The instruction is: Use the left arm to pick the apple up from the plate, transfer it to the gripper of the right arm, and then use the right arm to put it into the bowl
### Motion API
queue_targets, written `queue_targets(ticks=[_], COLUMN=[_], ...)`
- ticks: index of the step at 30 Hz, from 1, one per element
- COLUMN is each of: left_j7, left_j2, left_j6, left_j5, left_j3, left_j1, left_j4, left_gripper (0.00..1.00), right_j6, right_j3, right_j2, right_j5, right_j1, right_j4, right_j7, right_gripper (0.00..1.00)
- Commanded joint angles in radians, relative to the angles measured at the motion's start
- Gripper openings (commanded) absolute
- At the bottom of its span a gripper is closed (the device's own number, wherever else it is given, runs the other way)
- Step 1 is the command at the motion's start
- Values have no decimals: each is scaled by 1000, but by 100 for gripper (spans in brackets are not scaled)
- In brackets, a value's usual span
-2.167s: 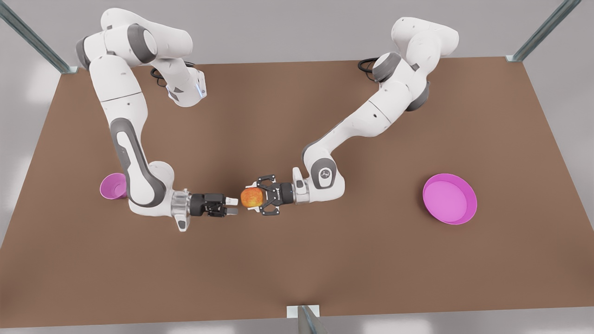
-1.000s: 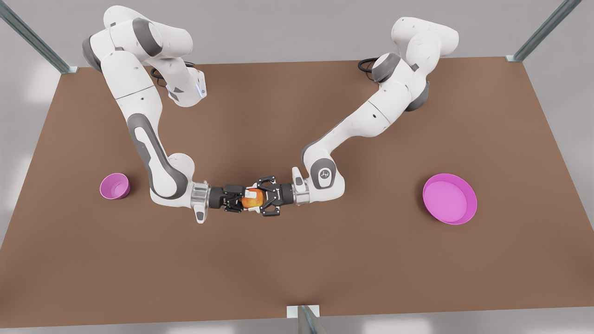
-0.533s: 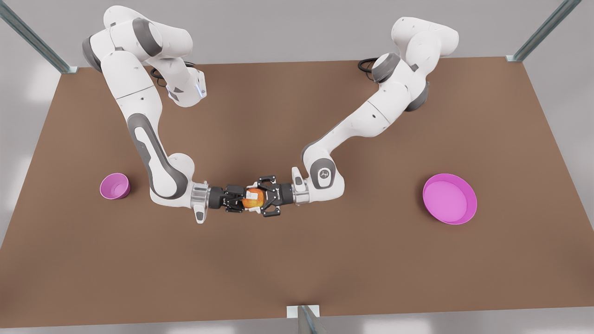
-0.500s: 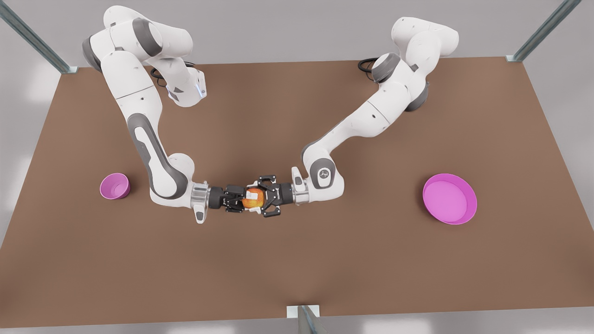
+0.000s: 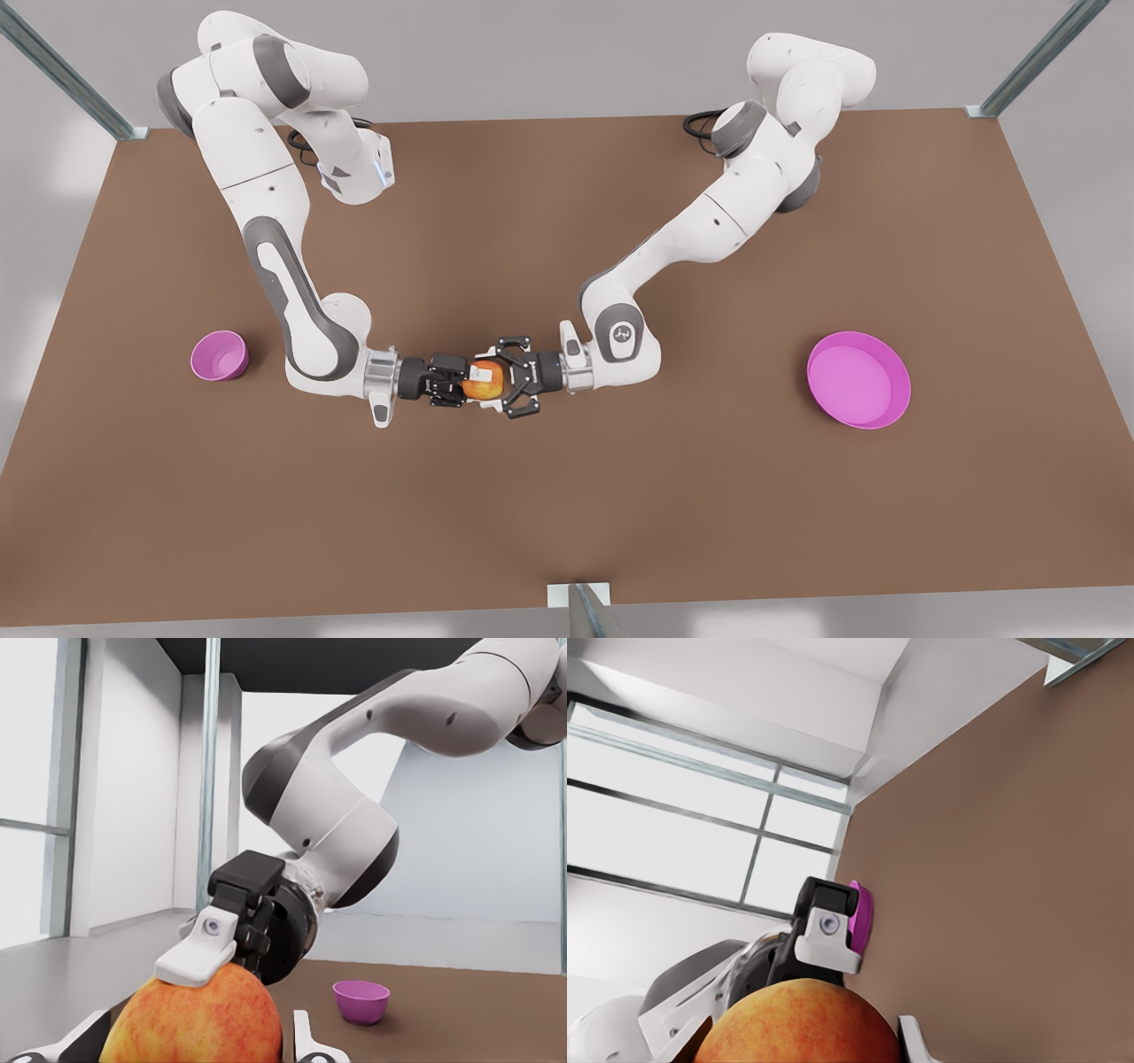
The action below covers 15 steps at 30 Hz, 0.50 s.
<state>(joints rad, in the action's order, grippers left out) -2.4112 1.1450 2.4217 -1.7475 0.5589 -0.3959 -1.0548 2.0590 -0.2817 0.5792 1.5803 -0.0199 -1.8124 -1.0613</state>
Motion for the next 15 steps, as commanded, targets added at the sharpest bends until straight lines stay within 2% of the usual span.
queue_targets(ticks=[1, 8, 12, 15], left_j7=[12, 4, -17, -94], left_j2=[-2, -33, -91, -148], left_j6=[-1, -6, -4, -13], left_j5=[5, 25, 25, 29], left_j3=[0, 3, 44, 125], left_j1=[2, 52, 103, 224], left_j4=[-4, -74, -197, -359], left_gripper=[99, 99, 99, 99], right_j6=[0, -3, -23, -83], right_j3=[-1, -1, 1, 1], right_j2=[-1, -1, -1, -6], right_j5=[-3, -16, -164, -272], right_j1=[0, 12, 92, 141], right_j4=[-1, 1, 10, 10], right_j7=[0, -2, 0, 9], right_gripper=[70, 70, 70, 70])
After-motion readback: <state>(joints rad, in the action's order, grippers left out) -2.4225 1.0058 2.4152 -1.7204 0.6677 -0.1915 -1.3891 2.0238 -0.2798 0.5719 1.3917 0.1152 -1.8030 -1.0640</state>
